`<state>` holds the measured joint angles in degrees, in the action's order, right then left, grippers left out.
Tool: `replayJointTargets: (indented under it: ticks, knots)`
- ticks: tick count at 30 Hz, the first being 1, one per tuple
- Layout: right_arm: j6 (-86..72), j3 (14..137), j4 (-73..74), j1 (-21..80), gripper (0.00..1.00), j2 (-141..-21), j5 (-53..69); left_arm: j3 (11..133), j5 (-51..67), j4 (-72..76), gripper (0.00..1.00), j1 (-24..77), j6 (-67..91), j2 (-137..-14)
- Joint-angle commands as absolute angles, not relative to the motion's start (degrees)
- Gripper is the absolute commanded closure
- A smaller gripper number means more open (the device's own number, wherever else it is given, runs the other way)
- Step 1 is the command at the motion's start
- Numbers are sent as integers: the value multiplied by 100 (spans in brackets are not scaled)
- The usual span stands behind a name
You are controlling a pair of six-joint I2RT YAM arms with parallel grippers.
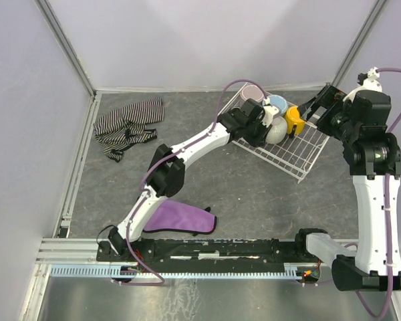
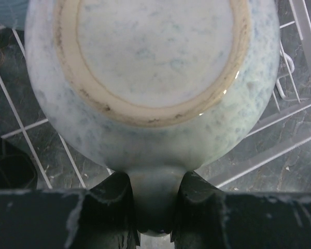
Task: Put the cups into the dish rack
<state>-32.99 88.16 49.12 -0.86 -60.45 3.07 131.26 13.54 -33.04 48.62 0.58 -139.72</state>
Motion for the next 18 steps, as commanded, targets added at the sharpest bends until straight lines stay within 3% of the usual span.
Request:
replayJointTargets:
  ticks: [1,8,18]
  knots:
    - [-3111,8984,4991,-71,2,-6186,400,13795,1464,-2951,97,4870,-395,-14087]
    - [-3060,9000,5076,-77,2,-6365,444,13943,1256,-3074,97,4834,-666,-14360]
    - [-3078,8858,5110,-65,2,-6474,527,13856,1847,-3273,97,4839,-1237,-14624]
